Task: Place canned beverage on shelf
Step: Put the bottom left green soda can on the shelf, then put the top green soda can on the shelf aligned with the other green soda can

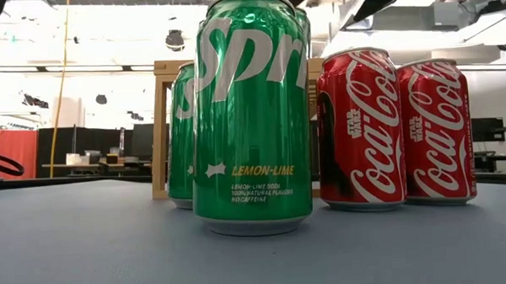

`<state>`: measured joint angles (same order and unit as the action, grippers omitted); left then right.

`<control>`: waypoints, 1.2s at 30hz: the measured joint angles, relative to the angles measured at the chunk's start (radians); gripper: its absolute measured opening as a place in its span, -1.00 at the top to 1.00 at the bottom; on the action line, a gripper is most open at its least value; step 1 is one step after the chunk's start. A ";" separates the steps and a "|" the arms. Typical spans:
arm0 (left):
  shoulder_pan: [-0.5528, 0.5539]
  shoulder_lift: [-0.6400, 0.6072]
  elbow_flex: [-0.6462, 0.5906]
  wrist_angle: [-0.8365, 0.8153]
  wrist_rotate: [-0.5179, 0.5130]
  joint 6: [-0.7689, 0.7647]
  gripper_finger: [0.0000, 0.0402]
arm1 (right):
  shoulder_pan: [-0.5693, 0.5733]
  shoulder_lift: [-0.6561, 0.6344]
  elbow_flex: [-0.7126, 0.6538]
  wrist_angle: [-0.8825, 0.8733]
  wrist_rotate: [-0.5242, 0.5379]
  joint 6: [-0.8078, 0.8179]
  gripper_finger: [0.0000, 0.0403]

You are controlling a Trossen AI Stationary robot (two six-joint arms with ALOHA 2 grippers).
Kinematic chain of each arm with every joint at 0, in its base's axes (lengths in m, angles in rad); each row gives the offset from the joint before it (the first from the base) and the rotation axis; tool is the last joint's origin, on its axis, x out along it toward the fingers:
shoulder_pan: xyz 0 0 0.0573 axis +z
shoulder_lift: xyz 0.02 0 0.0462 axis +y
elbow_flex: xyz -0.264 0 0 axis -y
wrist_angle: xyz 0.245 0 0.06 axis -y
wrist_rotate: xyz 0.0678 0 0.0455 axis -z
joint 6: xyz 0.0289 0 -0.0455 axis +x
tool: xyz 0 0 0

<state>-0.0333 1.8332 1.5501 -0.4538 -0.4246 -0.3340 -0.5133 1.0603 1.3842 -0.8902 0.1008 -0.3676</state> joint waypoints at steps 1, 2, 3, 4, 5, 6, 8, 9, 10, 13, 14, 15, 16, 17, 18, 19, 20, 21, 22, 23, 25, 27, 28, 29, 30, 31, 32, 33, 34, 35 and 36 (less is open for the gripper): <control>0.001 0.000 0.000 0.000 -0.002 0.000 1.00 | 0.000 0.000 0.000 0.000 0.000 0.000 0.68; 0.003 0.000 0.000 0.000 -0.003 0.006 1.00 | 0.000 0.000 0.000 0.000 0.000 -0.001 0.68; 0.004 0.000 0.000 0.000 -0.013 0.010 1.00 | 0.000 0.000 0.000 0.000 0.000 -0.004 0.68; 0.005 0.000 0.000 -0.001 -0.027 0.012 1.00 | 0.000 0.000 0.000 0.000 0.000 -0.005 0.68; 0.008 0.000 0.000 0.000 -0.032 0.012 1.00 | 0.000 0.000 0.000 0.000 0.000 -0.005 0.68; 0.012 0.000 0.000 0.000 -0.027 0.007 1.00 | 0.000 0.000 0.000 0.000 0.000 -0.005 0.68; 0.016 0.000 0.000 0.000 -0.014 -0.004 1.00 | 0.000 0.000 0.000 0.000 0.000 -0.005 0.68; 0.016 0.000 0.000 0.000 -0.008 -0.007 1.00 | 0.000 0.000 0.000 0.000 0.000 -0.006 0.68; 0.016 0.000 0.000 0.000 -0.008 -0.008 1.00 | 0.000 0.000 0.000 0.000 0.000 -0.007 0.68; 0.012 0.000 0.000 0.001 -0.010 -0.008 1.00 | 0.000 0.000 0.000 0.000 0.000 -0.008 0.68; 0.012 0.000 0.000 0.002 -0.009 -0.008 1.00 | 0.000 0.000 0.000 0.000 0.000 -0.008 0.68; 0.012 0.000 0.000 0.003 -0.007 -0.010 1.00 | 0.000 0.000 0.000 0.000 0.000 -0.008 0.68; 0.012 0.000 0.000 0.003 -0.001 -0.016 1.00 | 0.000 0.000 0.000 0.000 0.000 -0.008 0.68; 0.012 0.000 0.000 0.004 0.009 -0.021 1.00 | 0.000 0.000 0.000 0.000 0.000 -0.008 0.68; 0.012 0.000 0.000 0.005 0.022 -0.025 1.00 | 0.000 0.000 0.000 0.000 0.000 -0.008 0.68; 0.012 0.000 0.000 0.006 0.036 -0.026 1.00 | 0.000 0.000 0.000 0.000 0.000 -0.008 0.68; 0.011 0.000 0.000 0.007 0.048 -0.026 1.00 | 0.000 0.000 0.000 0.000 0.000 -0.009 0.68; 0.010 0.000 0.003 0.006 0.056 -0.027 1.00 | 0.000 0.000 0.000 0.000 0.000 -0.011 0.68; 0.007 0.000 0.011 -0.004 0.069 -0.028 1.00 | 0.000 0.000 0.000 0.000 0.000 -0.011 0.68; 0.004 0.000 0.023 -0.019 0.077 -0.027 1.00 | 0.000 0.000 0.000 0.000 0.000 -0.011 0.68; -0.001 0.001 0.061 -0.060 0.112 -0.019 1.00 | 0.000 0.000 0.000 0.000 0.000 -0.011 0.68; -0.004 0.000 0.113 -0.123 0.162 0.009 0.98 | 0.000 0.000 0.000 0.000 0.000 -0.023 0.68; -0.007 0.000 0.143 -0.171 0.193 0.029 0.95 | 0.000 0.000 0.000 -0.002 0.000 -0.031 0.68; -0.011 0.000 0.174 -0.223 0.230 0.054 0.92 | 0.000 0.000 0.000 -0.003 0.000 -0.038 0.68; -0.015 0.000 0.208 -0.278 0.268 0.084 0.88 | 0.000 0.000 0.000 -0.004 0.000 -0.044 0.68; -0.021 0.000 0.238 -0.329 0.306 0.116 0.83 | 0.000 0.000 0.000 -0.004 -0.001 -0.049 0.68; -0.028 0.000 0.270 -0.379 0.346 0.141 0.77 | 0.000 0.000 0.000 -0.004 -0.003 -0.052 0.68; -0.038 0.000 0.298 -0.425 0.391 0.162 0.70 | 0.000 0.000 0.000 -0.004 -0.013 -0.053 0.68; -0.047 0.000 0.325 -0.473 0.438 0.176 0.63 | 0.000 0.000 0.000 -0.004 -0.022 -0.053 0.68; -0.059 0.000 0.350 -0.522 0.481 0.178 0.56 | 0.000 0.000 0.000 -0.004 -0.026 -0.054 0.68; -0.070 0.000 0.369 -0.557 0.515 0.164 0.48 | 0.000 0.000 0.000 -0.004 -0.026 -0.057 0.68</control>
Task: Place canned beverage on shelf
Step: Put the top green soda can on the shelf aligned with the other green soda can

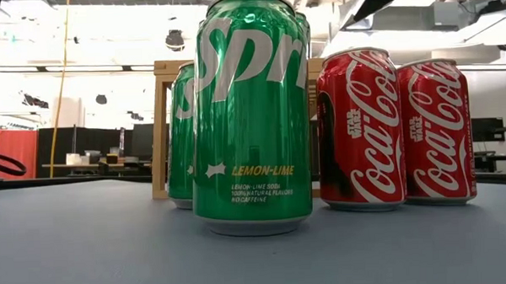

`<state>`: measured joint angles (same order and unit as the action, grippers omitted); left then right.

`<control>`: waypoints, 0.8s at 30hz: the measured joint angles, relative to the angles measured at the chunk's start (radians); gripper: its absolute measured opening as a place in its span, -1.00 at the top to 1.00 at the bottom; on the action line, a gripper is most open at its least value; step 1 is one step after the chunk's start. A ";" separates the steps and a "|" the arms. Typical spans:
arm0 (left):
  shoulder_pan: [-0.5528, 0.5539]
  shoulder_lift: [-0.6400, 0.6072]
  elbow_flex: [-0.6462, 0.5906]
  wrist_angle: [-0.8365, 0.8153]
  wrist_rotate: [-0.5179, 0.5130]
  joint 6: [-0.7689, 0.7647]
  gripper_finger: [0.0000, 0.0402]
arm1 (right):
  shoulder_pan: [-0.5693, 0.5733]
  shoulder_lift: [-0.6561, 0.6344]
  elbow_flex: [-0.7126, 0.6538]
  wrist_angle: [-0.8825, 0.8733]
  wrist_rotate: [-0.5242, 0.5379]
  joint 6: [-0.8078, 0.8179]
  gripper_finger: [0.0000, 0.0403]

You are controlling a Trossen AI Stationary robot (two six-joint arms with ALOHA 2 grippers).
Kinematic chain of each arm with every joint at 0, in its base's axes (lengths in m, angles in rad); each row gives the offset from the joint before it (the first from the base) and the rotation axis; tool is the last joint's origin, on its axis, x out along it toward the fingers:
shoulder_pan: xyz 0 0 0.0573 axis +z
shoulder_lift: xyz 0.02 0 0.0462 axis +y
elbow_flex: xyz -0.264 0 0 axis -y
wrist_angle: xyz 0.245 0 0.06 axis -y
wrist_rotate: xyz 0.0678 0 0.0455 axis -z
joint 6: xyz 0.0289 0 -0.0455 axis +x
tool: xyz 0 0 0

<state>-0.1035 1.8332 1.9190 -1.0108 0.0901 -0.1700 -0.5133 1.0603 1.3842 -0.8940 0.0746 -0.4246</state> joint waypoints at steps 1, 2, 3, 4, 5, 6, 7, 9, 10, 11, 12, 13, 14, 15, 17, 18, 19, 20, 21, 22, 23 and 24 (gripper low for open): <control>-0.014 0.000 0.012 -0.016 0.033 -0.025 0.39 | 0.000 0.000 0.000 0.000 0.000 -0.004 0.68; -0.031 -0.001 0.019 -0.022 0.062 -0.048 0.30 | 0.000 0.000 0.000 0.000 0.000 -0.011 0.68; -0.048 -0.001 0.021 -0.026 0.083 -0.072 0.21 | 0.000 0.000 0.000 0.000 0.000 -0.017 0.68; -0.068 -0.001 0.020 -0.033 0.089 -0.104 0.12 | 0.000 0.000 0.000 0.000 0.000 -0.021 0.68; -0.090 -0.001 0.020 -0.035 0.085 -0.133 0.02 | 0.000 0.000 0.000 0.000 0.000 -0.022 0.68; -0.113 0.000 0.020 -0.035 0.080 -0.158 -0.07 | 0.000 0.000 0.000 0.000 0.000 -0.022 0.68; -0.133 0.005 0.020 -0.034 0.062 -0.174 -0.17 | 0.000 0.000 0.000 0.000 0.000 -0.022 0.68; -0.167 0.018 0.020 -0.037 0.010 -0.203 -0.34 | 0.000 0.000 0.000 0.000 0.000 -0.022 0.68; -0.183 0.022 0.020 -0.048 -0.019 -0.211 -0.42 | 0.000 0.000 0.000 0.002 0.000 -0.022 0.68; -0.189 0.032 0.015 -0.060 -0.046 -0.222 -0.48 | 0.000 0.000 0.000 0.005 -0.001 -0.022 0.68; -0.189 0.037 0.015 -0.068 -0.064 -0.234 -0.53 | 0.000 0.000 0.000 0.010 -0.001 -0.022 0.68; -0.188 0.039 0.015 -0.071 -0.080 -0.244 -0.57 | 0.000 0.000 0.000 0.012 -0.001 -0.021 0.68; -0.187 0.039 0.015 -0.079 -0.090 -0.260 -0.59 | 0.000 0.000 0.000 0.014 -0.001 -0.021 0.68; -0.186 0.039 0.015 -0.091 -0.091 -0.274 -0.60 | 0.000 0.000 0.000 0.017 -0.001 -0.021 0.68; -0.186 0.037 0.013 -0.098 -0.098 -0.290 -0.60 | 0.000 0.000 0.000 0.016 -0.001 -0.021 0.68; -0.186 0.037 0.005 -0.098 -0.103 -0.300 -0.59 | 0.000 0.000 0.000 0.016 -0.001 -0.019 0.68; -0.187 0.037 -0.008 -0.101 -0.103 -0.317 -0.58 | 0.000 0.000 0.000 0.016 -0.001 -0.015 0.68; -0.187 0.037 -0.025 -0.095 -0.094 -0.337 -0.57 | 0.000 0.000 0.000 0.016 -0.001 -0.010 0.68; -0.187 0.037 -0.044 -0.075 -0.072 -0.351 -0.57 | 0.000 0.000 0.000 0.015 -0.001 -0.005 0.68; -0.187 0.037 -0.063 -0.051 -0.046 -0.360 -0.56 | 0.000 0.000 0.000 0.015 -0.001 0.001 0.68; -0.187 0.037 -0.081 -0.032 -0.029 -0.364 -0.55 | 0.000 0.000 0.000 0.014 -0.001 0.005 0.68; -0.187 0.035 -0.099 -0.015 -0.021 -0.365 -0.54 | 0.000 0.000 0.000 0.013 0.000 0.006 0.68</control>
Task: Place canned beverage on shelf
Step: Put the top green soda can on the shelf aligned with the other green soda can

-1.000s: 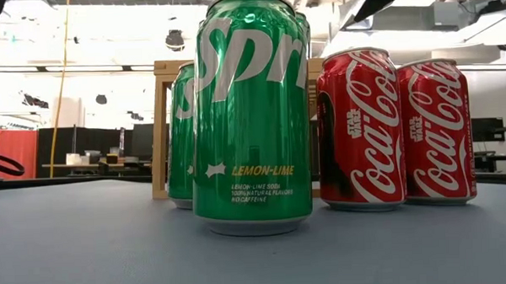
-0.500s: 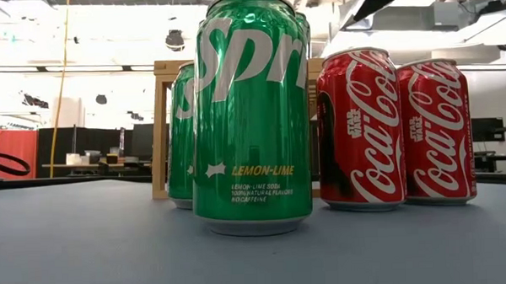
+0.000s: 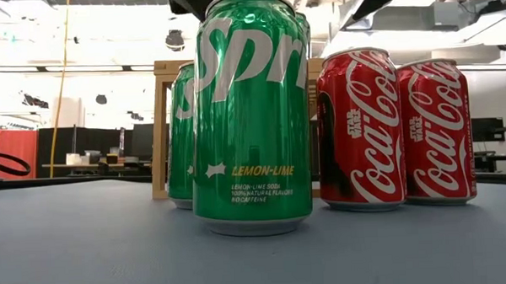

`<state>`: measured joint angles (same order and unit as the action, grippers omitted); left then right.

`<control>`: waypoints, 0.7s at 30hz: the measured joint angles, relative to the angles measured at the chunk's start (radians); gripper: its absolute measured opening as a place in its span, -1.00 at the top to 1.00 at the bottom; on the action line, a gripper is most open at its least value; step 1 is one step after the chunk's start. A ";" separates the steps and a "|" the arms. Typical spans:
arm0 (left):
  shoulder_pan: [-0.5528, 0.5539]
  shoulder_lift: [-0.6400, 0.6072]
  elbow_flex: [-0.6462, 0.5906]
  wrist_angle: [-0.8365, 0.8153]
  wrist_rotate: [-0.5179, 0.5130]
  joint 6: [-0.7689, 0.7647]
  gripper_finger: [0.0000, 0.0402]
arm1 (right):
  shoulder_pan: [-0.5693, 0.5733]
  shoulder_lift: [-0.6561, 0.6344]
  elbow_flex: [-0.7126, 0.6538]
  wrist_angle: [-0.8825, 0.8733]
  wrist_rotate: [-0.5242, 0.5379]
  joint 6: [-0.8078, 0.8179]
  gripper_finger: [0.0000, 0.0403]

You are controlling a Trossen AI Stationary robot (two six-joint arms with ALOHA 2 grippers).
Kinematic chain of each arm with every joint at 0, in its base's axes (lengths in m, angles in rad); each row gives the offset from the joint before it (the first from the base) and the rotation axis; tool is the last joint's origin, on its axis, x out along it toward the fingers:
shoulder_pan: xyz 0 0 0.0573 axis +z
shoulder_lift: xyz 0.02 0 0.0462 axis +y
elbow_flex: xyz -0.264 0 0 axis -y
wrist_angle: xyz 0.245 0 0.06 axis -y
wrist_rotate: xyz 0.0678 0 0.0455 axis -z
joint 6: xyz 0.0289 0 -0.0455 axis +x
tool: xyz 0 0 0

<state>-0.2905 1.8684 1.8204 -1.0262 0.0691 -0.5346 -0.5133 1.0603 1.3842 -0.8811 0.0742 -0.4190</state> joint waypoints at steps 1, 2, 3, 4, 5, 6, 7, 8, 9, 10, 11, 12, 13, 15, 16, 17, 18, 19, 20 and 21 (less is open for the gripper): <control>0.000 -0.009 -0.021 0.023 0.001 0.000 -0.53 | 0.000 0.000 0.000 -0.001 0.000 0.001 0.68; 0.001 -0.018 -0.040 0.046 -0.010 0.000 -0.52 | 0.000 0.000 0.000 -0.001 0.000 0.003 0.68; 0.004 -0.028 -0.051 0.055 -0.029 0.001 -0.51 | 0.000 0.000 0.000 -0.001 0.000 0.003 0.68; 0.005 -0.041 -0.061 0.051 -0.058 -0.001 -0.49 | 0.000 0.000 0.000 -0.002 0.000 0.003 0.68; 0.006 -0.050 -0.068 0.039 -0.085 -0.007 -0.47 | 0.000 0.000 0.000 -0.002 0.000 0.003 0.68; 0.007 -0.058 -0.076 0.025 -0.104 -0.018 -0.46 | 0.000 0.000 0.000 -0.001 0.000 0.003 0.68; 0.007 -0.060 -0.083 0.021 -0.120 -0.025 -0.44 | 0.000 0.000 0.000 -0.002 0.000 0.003 0.68; 0.007 -0.061 -0.092 0.029 -0.128 -0.028 -0.43 | 0.000 0.000 0.000 -0.001 0.000 0.003 0.68; 0.007 -0.059 -0.100 0.040 -0.130 -0.029 -0.42 | 0.000 0.000 0.000 -0.001 0.000 0.003 0.68; 0.006 -0.058 -0.109 0.053 -0.128 -0.028 -0.42 | 0.000 0.001 0.000 -0.001 0.000 0.002 0.68; 0.006 -0.058 -0.116 0.066 -0.123 -0.025 -0.41 | 0.000 0.003 0.000 -0.001 0.000 0.003 0.68; 0.006 -0.058 -0.124 0.088 -0.118 -0.017 -0.41 | 0.000 0.005 0.000 0.000 0.000 0.003 0.68; 0.005 -0.059 -0.135 0.112 -0.108 -0.007 -0.41 | 0.000 0.007 0.000 -0.001 0.000 0.003 0.68; 0.009 -0.061 -0.162 0.144 -0.101 -0.001 -0.41 | 0.000 0.008 0.000 -0.001 0.000 0.003 0.68; 0.010 -0.065 -0.177 0.151 -0.099 -0.001 -0.41 | 0.000 0.008 0.000 -0.001 0.000 0.003 0.68; 0.010 -0.067 -0.187 0.156 -0.100 -0.001 -0.41 | 0.000 0.008 0.000 -0.001 0.000 0.002 0.68; 0.011 -0.070 -0.191 0.157 -0.110 -0.001 -0.41 | 0.000 0.008 0.000 -0.001 0.000 0.002 0.68; 0.011 -0.073 -0.190 0.149 -0.133 0.002 -0.41 | 0.000 0.008 0.000 -0.001 0.000 0.002 0.68; 0.011 -0.074 -0.190 0.136 -0.145 0.004 -0.41 | 0.000 0.008 0.000 -0.001 0.000 0.002 0.68; 0.011 -0.074 -0.190 0.133 -0.146 0.005 -0.41 | 0.000 0.008 0.000 -0.001 0.000 0.002 0.68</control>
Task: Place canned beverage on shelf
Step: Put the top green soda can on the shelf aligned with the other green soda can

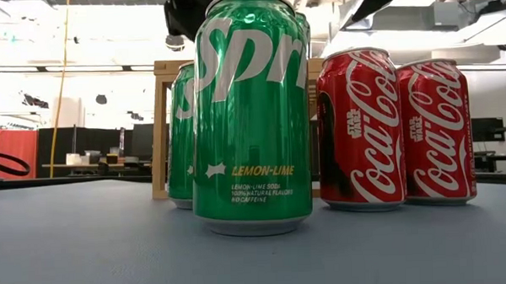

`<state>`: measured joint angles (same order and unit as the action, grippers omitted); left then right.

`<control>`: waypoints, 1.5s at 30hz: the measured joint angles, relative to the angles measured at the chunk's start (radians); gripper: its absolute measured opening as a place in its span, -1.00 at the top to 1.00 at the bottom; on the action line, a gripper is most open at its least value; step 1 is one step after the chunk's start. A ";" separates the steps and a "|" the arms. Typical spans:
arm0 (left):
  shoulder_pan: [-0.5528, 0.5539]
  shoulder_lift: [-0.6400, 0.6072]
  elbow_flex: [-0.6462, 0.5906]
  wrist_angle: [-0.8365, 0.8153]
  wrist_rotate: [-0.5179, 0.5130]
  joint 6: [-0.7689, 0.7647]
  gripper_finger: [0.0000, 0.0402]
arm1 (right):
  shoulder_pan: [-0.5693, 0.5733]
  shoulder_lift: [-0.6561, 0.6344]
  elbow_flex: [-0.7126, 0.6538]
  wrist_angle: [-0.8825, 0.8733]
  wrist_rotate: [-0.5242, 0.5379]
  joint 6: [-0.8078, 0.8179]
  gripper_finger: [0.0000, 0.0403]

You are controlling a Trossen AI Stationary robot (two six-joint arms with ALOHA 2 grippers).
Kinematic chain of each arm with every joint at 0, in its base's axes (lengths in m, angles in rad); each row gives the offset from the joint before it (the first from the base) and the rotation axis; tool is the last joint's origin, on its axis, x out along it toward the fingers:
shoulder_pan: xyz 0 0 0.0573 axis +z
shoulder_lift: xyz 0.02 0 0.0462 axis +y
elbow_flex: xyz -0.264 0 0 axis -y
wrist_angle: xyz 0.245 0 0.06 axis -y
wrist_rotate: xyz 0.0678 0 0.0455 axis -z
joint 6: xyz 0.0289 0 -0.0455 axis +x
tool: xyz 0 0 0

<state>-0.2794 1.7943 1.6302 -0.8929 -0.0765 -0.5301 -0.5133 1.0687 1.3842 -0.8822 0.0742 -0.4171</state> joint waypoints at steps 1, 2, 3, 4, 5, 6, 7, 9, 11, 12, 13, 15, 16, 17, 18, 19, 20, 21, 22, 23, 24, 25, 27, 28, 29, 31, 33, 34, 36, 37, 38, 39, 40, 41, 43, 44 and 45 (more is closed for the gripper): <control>0.001 0.000 0.000 0.010 0.000 -0.001 -0.41 | 0.000 0.000 0.000 0.000 0.000 0.000 0.68; 0.003 0.001 0.000 0.021 0.000 0.000 -0.41 | 0.000 0.000 0.000 0.000 0.000 -0.001 0.68; 0.003 0.001 0.000 0.020 0.000 0.002 -0.41 | 0.000 0.000 0.000 0.000 0.000 -0.002 0.68; 0.003 0.001 0.000 0.014 0.000 0.005 -0.41 | 0.000 0.000 0.000 0.000 0.000 -0.003 0.68; 0.003 0.001 0.000 0.012 -0.003 0.013 -0.41 | 0.000 0.000 0.000 0.000 0.000 -0.003 0.68; 0.003 0.001 0.000 0.010 -0.008 0.020 -0.41 | 0.000 0.000 0.000 0.000 0.000 -0.003 0.68; 0.003 0.001 0.000 0.007 -0.011 0.026 -0.41 | 0.000 0.000 0.000 0.000 0.000 -0.003 0.68; 0.004 0.001 0.000 -0.002 -0.021 0.032 -0.41 | 0.000 0.000 0.000 0.000 0.000 -0.003 0.68; 0.006 0.001 0.000 -0.015 -0.034 0.033 -0.41 | 0.000 0.000 0.000 0.000 0.000 -0.003 0.68; 0.006 0.001 0.000 -0.018 -0.034 0.036 -0.41 | 0.000 0.000 0.000 0.000 0.000 -0.003 0.68; 0.006 0.002 0.000 -0.015 -0.035 0.036 -0.41 | 0.000 0.000 0.000 0.001 0.000 -0.003 0.68; 0.006 0.002 0.000 -0.013 -0.036 0.033 -0.41 | 0.000 0.000 0.000 0.001 0.000 -0.003 0.68; 0.006 0.002 0.000 -0.013 -0.037 0.031 -0.41 | 0.000 0.000 0.000 0.001 0.000 -0.003 0.68; 0.006 0.002 0.000 -0.013 -0.040 0.031 -0.41 | 0.000 0.000 0.000 0.001 0.000 -0.003 0.68; 0.005 0.002 0.000 -0.013 -0.044 0.032 -0.41 | 0.000 0.000 0.000 0.001 0.000 -0.003 0.68; 0.005 0.002 0.000 -0.014 -0.046 0.032 -0.41 | 0.000 0.000 0.000 0.001 0.000 -0.003 0.68; 0.005 0.002 0.000 -0.013 -0.051 0.031 -0.40 | 0.000 0.000 0.000 0.001 0.000 -0.003 0.68; 0.004 0.002 -0.001 -0.011 -0.055 0.030 -0.39 | 0.000 0.000 0.000 0.002 0.000 -0.004 0.68; 0.002 0.002 -0.010 0.006 -0.055 0.027 -0.38 | 0.000 0.000 0.000 0.002 0.000 -0.004 0.68; 0.002 0.002 -0.025 0.027 -0.053 0.020 -0.37 | 0.000 0.000 0.000 0.002 0.000 -0.003 0.68; 0.001 0.001 -0.043 0.046 -0.046 0.012 -0.36 | 0.000 0.000 0.000 0.003 0.000 -0.003 0.68; 0.001 -0.004 -0.060 0.059 -0.032 0.003 -0.34 | 0.000 0.000 0.000 0.003 0.000 -0.003 0.68; 0.004 -0.010 -0.074 0.066 -0.012 -0.004 -0.31 | 0.000 0.000 0.000 0.004 0.000 -0.003 0.68; 0.005 -0.014 -0.074 0.071 -0.010 -0.003 -0.29 | 0.000 0.000 0.000 0.006 0.001 -0.003 0.68; 0.005 -0.019 -0.072 0.073 -0.007 0.007 -0.27 | 0.000 0.000 0.000 0.007 0.001 -0.004 0.68; 0.005 -0.023 -0.072 0.069 -0.004 0.030 -0.25 | 0.000 0.000 0.000 0.012 0.001 -0.007 0.68; 0.005 -0.022 -0.072 0.068 -0.003 0.046 -0.23 | 0.000 0.000 0.000 0.018 0.001 -0.007 0.68; 0.005 -0.022 -0.072 0.068 -0.002 0.048 -0.22 | 0.000 0.000 0.000 0.024 0.001 -0.005 0.68; 0.007 -0.022 -0.072 0.069 -0.002 0.048 -0.22 | 0.000 0.000 0.000 0.030 0.001 -0.003 0.68; 0.010 -0.022 -0.072 0.070 0.005 0.048 -0.22 | 0.000 0.000 0.000 0.034 0.001 -0.003 0.68; 0.013 -0.022 -0.072 0.071 0.022 0.045 -0.22 | 0.000 0.000 0.000 0.038 0.001 -0.003 0.68; 0.018 -0.024 -0.072 0.071 0.047 0.040 -0.22 | 0.000 0.000 0.000 0.041 0.001 -0.003 0.68; 0.024 -0.028 -0.072 0.071 0.066 0.039 -0.22 | 0.000 0.000 0.000 0.042 0.001 -0.003 0.68; 0.030 -0.032 -0.072 0.077 0.080 0.039 -0.22 | 0.000 0.000 0.000 0.044 0.001 -0.006 0.68; 0.038 -0.036 -0.072 0.094 0.104 0.042 -0.22 | 0.000 0.000 0.000 0.047 0.001 -0.009 0.68; 0.041 -0.036 -0.072 0.096 0.113 0.048 -0.22 | 0.000 0.000 0.000 0.046 0.001 -0.009 0.68; 0.042 -0.035 -0.072 0.097 0.121 0.050 -0.22 | 0.000 0.000 0.000 0.046 0.001 -0.009 0.68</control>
<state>-0.2375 1.7588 1.5585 -0.7963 0.0448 -0.4803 -0.5133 1.0687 1.3842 -0.8360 0.0750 -0.4263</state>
